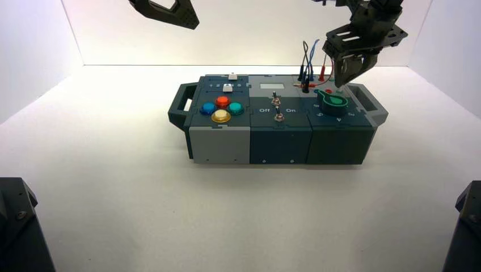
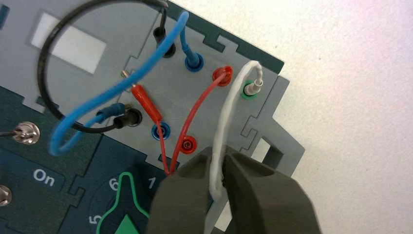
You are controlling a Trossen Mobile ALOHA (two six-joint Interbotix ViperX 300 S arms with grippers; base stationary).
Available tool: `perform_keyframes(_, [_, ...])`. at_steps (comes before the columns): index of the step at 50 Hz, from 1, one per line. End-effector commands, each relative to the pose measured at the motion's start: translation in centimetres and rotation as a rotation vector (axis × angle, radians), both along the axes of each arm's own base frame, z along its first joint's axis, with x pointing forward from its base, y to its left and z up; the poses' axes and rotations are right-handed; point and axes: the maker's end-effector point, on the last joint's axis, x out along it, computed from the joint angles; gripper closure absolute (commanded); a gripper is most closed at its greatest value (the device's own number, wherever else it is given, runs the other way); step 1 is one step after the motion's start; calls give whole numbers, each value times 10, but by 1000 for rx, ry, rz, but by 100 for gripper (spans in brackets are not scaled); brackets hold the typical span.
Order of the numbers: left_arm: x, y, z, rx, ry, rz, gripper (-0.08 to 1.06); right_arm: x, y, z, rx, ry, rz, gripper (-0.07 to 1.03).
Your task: Insert the white wire.
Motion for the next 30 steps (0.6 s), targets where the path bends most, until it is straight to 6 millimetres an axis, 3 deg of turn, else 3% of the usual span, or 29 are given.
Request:
perform_keyframes(1, [6,1,7,-17,-20,16,101,7,1,9,10,-27,-10,77])
perform_keyframes(6, [6,1,7,-17,-22,16,101,7,1,13,12,-33,-10,75])
perform_keyframes(11, [6,1,8,-19,-24,17,101,8,2,22,23,-45,-23,65])
perform_keyframes(30, [5,4,4,-20,-25,22,101,-3,0,51,31,-54,-26,63])
